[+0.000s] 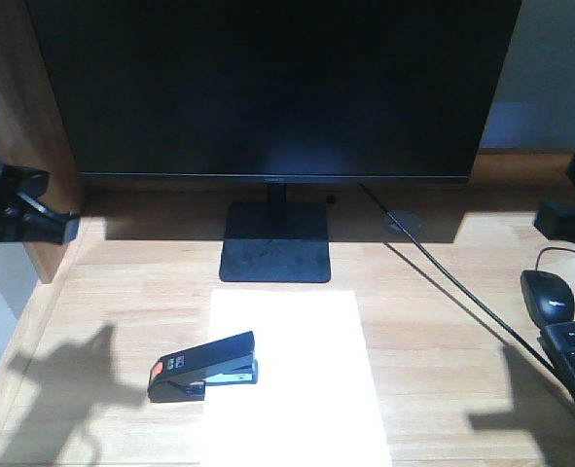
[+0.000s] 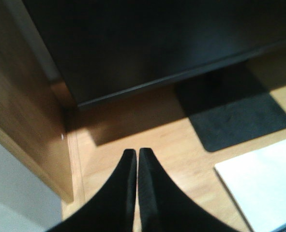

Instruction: Grab stapler and paper to desk for stapling

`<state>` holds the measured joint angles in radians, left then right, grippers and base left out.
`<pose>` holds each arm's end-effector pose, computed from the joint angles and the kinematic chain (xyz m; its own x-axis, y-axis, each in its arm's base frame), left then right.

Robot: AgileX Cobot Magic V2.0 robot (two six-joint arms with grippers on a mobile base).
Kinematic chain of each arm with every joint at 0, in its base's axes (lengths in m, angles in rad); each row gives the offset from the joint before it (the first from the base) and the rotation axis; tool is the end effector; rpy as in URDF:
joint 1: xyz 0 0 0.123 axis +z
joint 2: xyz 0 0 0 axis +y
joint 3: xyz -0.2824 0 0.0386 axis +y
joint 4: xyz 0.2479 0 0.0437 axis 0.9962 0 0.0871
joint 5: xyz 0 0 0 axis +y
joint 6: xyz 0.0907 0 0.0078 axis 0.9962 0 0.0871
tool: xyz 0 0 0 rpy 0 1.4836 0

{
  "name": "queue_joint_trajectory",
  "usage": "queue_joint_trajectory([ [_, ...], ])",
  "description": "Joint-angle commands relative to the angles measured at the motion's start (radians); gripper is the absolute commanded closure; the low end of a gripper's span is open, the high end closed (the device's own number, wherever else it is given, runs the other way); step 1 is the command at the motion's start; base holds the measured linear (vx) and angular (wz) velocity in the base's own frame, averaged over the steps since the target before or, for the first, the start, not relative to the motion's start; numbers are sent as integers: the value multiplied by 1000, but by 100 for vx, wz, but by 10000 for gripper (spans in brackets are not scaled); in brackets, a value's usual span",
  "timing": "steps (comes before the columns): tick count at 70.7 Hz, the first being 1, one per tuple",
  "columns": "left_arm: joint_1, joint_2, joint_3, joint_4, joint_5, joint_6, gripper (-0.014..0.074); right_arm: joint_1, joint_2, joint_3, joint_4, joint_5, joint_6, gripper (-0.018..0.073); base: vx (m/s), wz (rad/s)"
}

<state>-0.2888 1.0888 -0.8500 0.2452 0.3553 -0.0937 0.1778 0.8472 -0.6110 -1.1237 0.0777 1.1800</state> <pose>0.2267 -0.0593 0.3316 -0.4239 0.2676 -0.8653 0.2730 0.9487 0.1597 0.1808 0.0259 0.3281 -0.1847 0.0250 -0.9825 -0.0982 0.9942 0.0438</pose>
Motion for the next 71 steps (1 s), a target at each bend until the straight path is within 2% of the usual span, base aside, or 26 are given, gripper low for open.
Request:
queue_joint_trajectory([
  [1, -3, -95, 47, 11, -167, -17, 603, -1, -66, 19, -10, -38, 0, 566, 0, 0],
  [15, -3, -251, 169, 12, -260, -16, 603, -1, -245, 153, -10, -113, 1, 566, 0, 0],
  [22, -3, -329, 218, 12, -263, -15, 603, -1, -339, 206, -10, -125, 1, 564, 0, 0],
  [32, -3, -438, 302, 61, -263, -15, 603, -1, -476, 266, -10, -103, 1, 564, 0, 0],
  [38, -3, -503, 355, 63, -262, -15, 603, -1, -535, 300, -10, -86, 1, 564, 0, 0],
  [54, -3, -659, 459, 63, -262, -15, 603, -1, -597, 359, -10, -78, 1, 564, 0, 0],
  [71, -3, -712, 463, 63, -247, -15, 603, -1, -597, 359, -10, -78, 1, 564, 0, 0],
])
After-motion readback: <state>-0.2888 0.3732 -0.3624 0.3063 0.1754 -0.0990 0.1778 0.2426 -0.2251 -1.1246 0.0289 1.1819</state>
